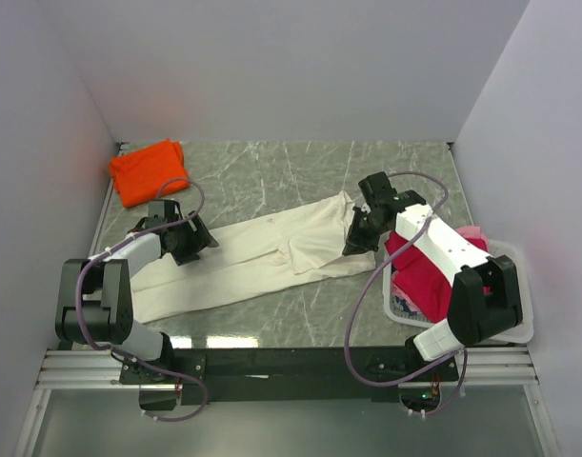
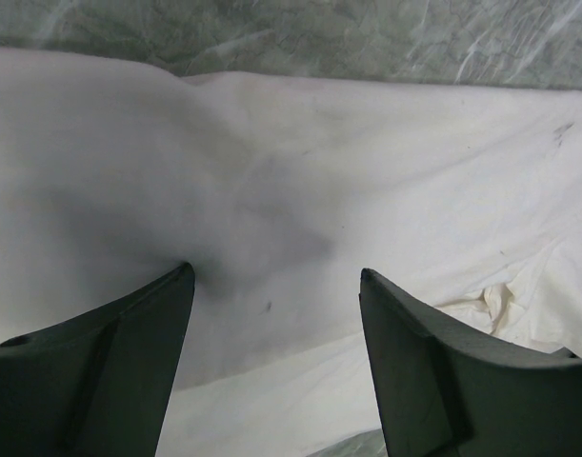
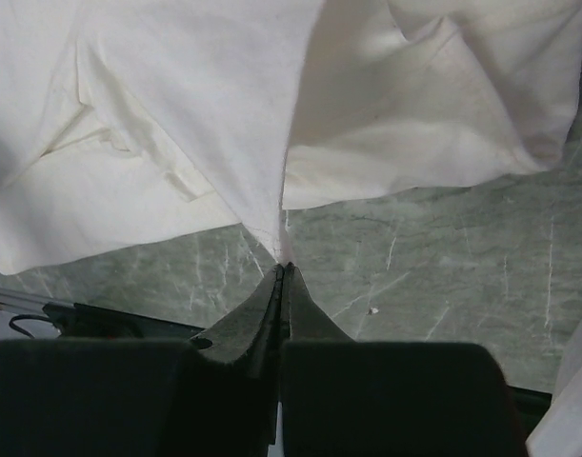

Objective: Fold and stack the t-shirts
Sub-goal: Fold the tshirt

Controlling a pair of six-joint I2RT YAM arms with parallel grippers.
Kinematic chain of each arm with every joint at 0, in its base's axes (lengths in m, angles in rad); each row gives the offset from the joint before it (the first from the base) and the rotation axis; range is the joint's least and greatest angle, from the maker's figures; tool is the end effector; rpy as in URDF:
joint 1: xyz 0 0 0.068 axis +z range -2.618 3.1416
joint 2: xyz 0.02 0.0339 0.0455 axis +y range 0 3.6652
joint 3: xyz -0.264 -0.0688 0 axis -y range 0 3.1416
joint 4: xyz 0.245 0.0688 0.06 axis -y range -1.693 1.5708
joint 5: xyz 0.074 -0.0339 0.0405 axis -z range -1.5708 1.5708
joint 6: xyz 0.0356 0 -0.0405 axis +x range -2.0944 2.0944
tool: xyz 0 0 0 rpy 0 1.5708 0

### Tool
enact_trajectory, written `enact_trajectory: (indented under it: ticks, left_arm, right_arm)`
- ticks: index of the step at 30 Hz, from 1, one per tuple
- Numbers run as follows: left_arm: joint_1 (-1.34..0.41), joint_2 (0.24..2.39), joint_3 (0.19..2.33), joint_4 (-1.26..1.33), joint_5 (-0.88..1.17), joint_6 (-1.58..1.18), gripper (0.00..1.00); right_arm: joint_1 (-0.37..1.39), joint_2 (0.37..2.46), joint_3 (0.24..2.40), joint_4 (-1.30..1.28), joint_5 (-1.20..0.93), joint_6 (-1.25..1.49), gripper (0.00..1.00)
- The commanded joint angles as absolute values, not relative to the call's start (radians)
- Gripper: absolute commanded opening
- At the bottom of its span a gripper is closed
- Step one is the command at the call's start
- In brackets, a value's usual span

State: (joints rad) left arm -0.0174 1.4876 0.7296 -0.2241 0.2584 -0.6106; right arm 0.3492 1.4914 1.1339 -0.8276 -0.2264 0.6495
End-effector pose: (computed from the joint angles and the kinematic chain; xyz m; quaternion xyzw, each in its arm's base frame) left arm 0.2772 -0.0139 0.1616 -0.2416 0.9185 -0.2061 0.2355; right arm 0.2702 0.1069 0.2464 0.1245 0.9674 0.1885 0.1141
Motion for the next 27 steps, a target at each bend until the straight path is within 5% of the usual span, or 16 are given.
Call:
enact_trajectory:
  ticks: [1,10,14,17,27]
  left_arm:
    - [-0.02,1.514,0.729,-0.218,0.267,-0.598,0.77]
    - [-0.02,1.509,0.726,-0.219,0.267,-0.6,0.77]
    - [-0.02,1.502,0.73,-0.224,0.252,-0.594,0.77]
    - [-0.02,1.499,0.732,-0.225,0.239,-0.592,0.77]
    - [-0.02,1.517,0.729,-0.219,0.252,-0.597,0.77]
  right_arm:
    - [0.347,1.453,1.098,-0.808,-0.224,0.663,0.0]
    - [0.345,1.486,1.037,-0.798,-0.129,0.657,0.0]
    - [0.376,1.491,1.095,-0.848,-0.016,0.617,0.33]
    - [0.426,1.48,1.164,-0.888,0.081,0.6,0.42]
    - [0.704,1.554,1.27,-0.744,0.003,0.569,0.39]
